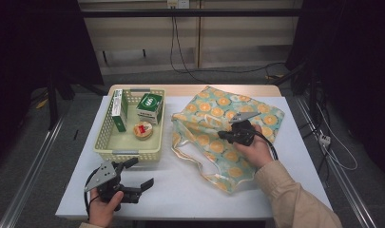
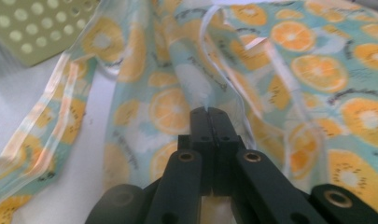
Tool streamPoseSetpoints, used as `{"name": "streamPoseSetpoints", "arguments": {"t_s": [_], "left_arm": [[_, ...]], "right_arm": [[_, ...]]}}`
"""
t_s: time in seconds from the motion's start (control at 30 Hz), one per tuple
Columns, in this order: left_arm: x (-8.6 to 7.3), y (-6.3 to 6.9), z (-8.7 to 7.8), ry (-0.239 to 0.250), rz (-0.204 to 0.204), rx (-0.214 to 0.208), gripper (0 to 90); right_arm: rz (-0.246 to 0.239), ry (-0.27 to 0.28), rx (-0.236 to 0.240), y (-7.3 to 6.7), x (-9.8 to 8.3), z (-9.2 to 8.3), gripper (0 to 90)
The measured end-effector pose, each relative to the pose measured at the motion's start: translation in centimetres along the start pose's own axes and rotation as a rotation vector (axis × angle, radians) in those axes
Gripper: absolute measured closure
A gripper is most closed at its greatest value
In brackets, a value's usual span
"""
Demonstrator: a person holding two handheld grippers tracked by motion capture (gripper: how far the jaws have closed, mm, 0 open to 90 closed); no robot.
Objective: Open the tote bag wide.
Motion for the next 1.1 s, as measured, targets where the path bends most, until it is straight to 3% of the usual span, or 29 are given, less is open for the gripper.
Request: {"name": "streamPoseSetpoints", "arguments": {"t_s": [0.07, 0.2, 0.37, 0.63, 0.83, 1.1], "left_arm": [[0.0, 0.0, 0.0, 0.003, -0.004, 0.001, 6.0], [0.0, -0.1, 0.0, 0.002, -0.005, 0.001, 6.0], [-0.1, -0.2, 0.0, 0.002, -0.009, 0.003, 6.0], [0.0, -0.1, 0.0, 0.002, -0.008, -0.002, 6.0], [-0.2, -0.2, 0.0, -0.003, -0.012, 0.001, 6.0], [-0.2, 0.0, 0.1, -0.006, -0.008, -0.005, 6.0]], "right_arm": [[0.022, 0.015, -0.001, 0.7, 0.5, -0.3, 90.0], [0.031, 0.011, -0.067, 3.3, 0.9, -0.4, 90.0], [0.055, -0.013, -0.114, 6.0, 0.2, 0.9, 90.0], [0.09, -0.05, -0.142, 8.2, -1.7, 3.3, 90.0], [0.112, -0.048, -0.126, 8.3, -2.3, 3.6, 85.2], [0.103, -0.062, -0.088, 6.5, -2.8, 3.8, 65.3]]}}
Point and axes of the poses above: each handheld gripper's, and its own axes: z roughly forward along the jaws, x roughly out of its top, y roughly to its right, the point moved 10 cm from there along z, roughly forward along the jaws, and after that the axes turned 2 degrees about -x, right-handed, at the moved point
